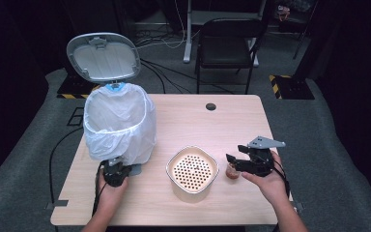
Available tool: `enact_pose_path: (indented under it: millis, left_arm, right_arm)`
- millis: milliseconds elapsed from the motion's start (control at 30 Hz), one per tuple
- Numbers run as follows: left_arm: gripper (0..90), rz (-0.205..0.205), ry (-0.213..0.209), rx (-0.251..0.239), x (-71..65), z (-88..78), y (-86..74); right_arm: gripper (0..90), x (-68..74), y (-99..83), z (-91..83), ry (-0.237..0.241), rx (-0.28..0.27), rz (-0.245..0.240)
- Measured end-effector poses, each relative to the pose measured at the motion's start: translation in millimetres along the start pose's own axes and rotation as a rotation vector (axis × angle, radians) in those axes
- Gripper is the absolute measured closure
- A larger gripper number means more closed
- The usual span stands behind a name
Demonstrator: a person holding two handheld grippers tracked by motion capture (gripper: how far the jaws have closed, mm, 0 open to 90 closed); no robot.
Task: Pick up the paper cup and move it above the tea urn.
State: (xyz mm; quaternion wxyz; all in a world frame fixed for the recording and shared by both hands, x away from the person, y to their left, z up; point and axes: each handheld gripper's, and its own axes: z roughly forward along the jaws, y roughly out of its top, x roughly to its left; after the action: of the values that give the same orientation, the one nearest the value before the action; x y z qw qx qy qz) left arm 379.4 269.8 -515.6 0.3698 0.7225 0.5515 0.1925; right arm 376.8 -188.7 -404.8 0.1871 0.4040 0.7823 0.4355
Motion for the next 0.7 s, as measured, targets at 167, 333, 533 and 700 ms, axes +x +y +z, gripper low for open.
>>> enact_pose_path:
  millis: [167,333,533,700]
  left_arm:
    - [90.0,0.0,0.002,0.0,-0.1,0.0,0.0]
    - [90.0,0.0,0.001,-0.001,-0.1,0.0,-0.1]
    - [90.0,-0.01,0.0,-0.01,-0.6,0.7,-0.2]
    - [90.0,0.001,0.0,-0.002,-0.1,0.0,-0.1]
  right_arm:
    - [35.9,-5.0,-11.9,-3.3,-0.007,-0.019,0.029]
    - [33.9,-8.5,-23.1,-7.1,-0.019,-0.023,0.039]
    - [25.2,-12.7,-37.1,-7.1,-0.018,-0.005,0.065]
    - [13.8,-14.9,-48.7,-1.5,-0.015,0.022,0.053]
